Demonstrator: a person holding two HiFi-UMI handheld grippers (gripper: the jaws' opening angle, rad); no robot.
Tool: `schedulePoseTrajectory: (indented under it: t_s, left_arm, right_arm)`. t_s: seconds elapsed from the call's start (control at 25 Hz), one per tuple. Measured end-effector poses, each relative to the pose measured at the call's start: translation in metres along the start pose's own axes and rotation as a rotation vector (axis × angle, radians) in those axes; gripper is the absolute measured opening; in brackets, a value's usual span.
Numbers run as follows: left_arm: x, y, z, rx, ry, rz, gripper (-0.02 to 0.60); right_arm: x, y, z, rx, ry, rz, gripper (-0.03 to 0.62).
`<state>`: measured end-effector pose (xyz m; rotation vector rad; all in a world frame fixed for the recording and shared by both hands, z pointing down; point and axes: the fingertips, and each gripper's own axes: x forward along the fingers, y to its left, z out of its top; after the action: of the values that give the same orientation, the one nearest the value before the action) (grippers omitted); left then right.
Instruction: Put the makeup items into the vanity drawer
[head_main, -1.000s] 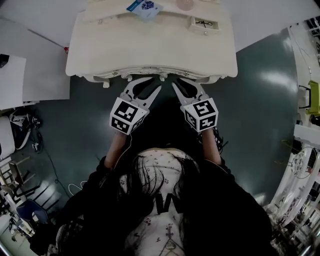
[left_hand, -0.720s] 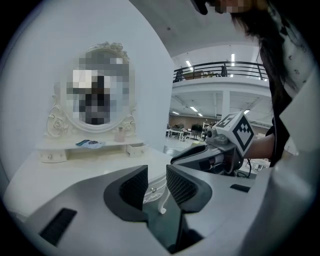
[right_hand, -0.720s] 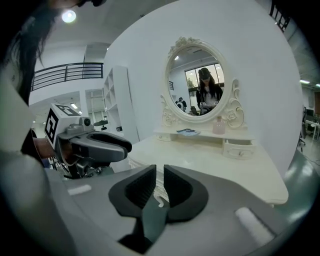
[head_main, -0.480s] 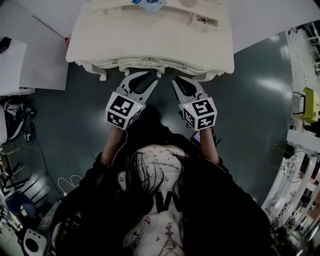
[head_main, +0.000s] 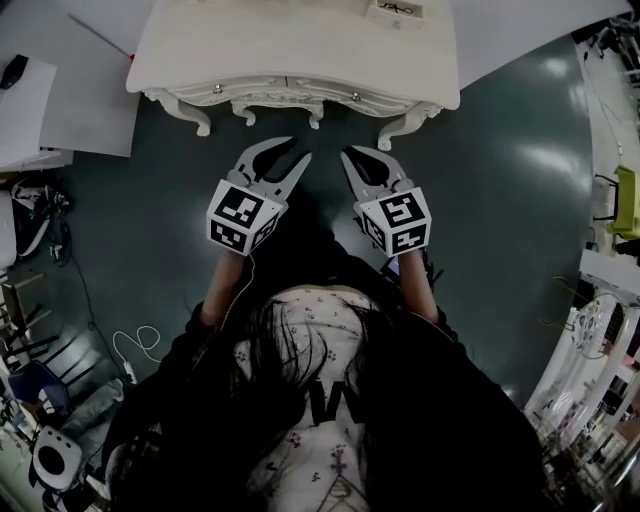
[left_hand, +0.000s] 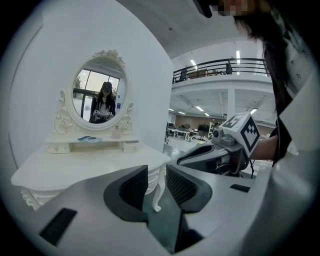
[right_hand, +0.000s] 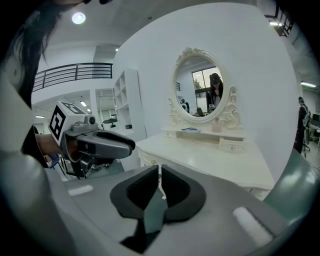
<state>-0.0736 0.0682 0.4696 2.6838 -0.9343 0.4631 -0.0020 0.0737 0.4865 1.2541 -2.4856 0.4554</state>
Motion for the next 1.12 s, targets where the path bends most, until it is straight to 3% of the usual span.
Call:
schedulePoseTrajectory:
  t_s: [0.48, 1.12]
  left_arm:
    - [-0.028, -0.072, -0.019, 0.023, -0.005, 0.026, 0.115]
    - [-0.031, -0.109, -0.021, 0.075, -0.010, -0.005, 0.115]
  right_arm:
    - [-0.058, 0.034, -0.028, -0.061, -0.016, 0.040, 0.009]
    - [-0.089, 0.044, -0.042, -0.094, -0.032, 0.023, 0.009]
